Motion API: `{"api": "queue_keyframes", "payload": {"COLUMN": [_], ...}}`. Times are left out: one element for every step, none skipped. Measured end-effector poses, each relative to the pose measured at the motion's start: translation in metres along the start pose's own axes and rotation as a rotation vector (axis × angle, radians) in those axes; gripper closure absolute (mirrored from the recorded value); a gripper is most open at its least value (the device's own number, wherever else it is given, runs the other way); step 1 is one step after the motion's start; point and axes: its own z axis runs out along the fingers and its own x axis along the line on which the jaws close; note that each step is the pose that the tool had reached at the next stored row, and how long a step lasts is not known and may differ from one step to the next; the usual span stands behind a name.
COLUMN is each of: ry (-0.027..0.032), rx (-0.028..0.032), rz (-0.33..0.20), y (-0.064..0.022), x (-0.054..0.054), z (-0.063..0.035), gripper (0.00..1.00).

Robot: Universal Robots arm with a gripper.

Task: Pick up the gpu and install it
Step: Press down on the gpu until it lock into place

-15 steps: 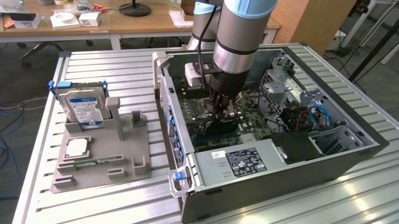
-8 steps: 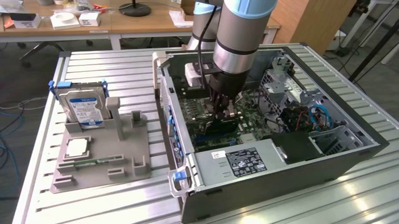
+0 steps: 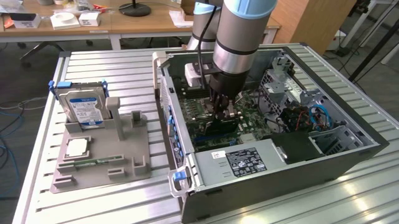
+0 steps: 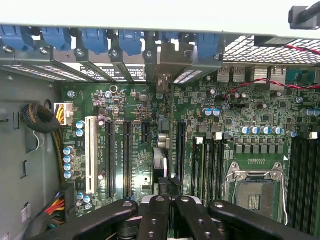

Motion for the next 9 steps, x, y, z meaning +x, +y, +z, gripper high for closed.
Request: {"api": "queue_keyframes", "payload": {"ry": [0.0001, 0.0002, 0.0002, 0.0001, 0.0000, 0.0000, 0.0000, -0.0001, -0.0001], "rx": [0.0000, -0.0001, 0.0000, 0.0000, 0.0000, 0.0000, 0.0001, 0.0002, 0.0002], "rz": [0.000, 0.000, 0.000, 0.000, 0.000, 0.000, 0.000, 0.000, 0.000], "y": [0.0000, 0.0000, 0.0000, 0.0000, 0.0000, 0.0001, 0.0001, 0.0002, 0.0004], "x": [0.0000, 0.0000, 0.0001, 0.0001, 0.0001, 0.0001, 0.0001, 0.0002, 0.0004], "z": [0.0002, 0.0002, 0.0003, 0.0005, 0.0007, 0.0007, 0.0008, 0.0009, 0.0009], "gripper": [0.90, 0.90, 0.90, 0.90, 0.90, 0.90, 0.90, 0.90, 0.90]}}
